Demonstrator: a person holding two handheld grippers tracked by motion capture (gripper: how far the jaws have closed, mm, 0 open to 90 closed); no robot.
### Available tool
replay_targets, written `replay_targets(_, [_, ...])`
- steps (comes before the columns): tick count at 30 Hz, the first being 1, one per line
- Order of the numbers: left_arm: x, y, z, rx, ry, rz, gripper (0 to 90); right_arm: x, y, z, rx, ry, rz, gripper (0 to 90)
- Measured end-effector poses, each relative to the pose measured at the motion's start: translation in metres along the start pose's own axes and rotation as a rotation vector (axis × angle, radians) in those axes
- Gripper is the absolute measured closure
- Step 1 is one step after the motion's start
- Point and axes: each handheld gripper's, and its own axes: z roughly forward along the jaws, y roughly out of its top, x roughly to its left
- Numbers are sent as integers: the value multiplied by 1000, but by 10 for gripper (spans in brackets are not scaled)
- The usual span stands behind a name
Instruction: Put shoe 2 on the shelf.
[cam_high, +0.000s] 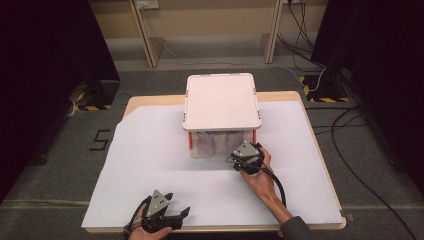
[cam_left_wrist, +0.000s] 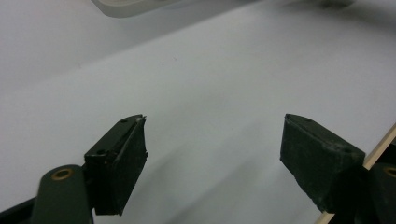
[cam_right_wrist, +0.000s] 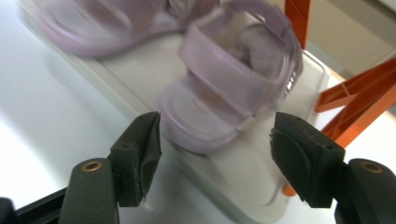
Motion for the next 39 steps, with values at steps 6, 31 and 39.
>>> replay_targets(6, [0,0,-1,-3,1,-1,219,3,2,-20,-44,86,56,325])
replay_targets(31, [0,0,-1,-2,8,4,219,6,-14,-71,-120,288,246,213])
replay_targets(39, [1,0,-1,-2,9,5,219,6,-21,-83,-139,315,278,161])
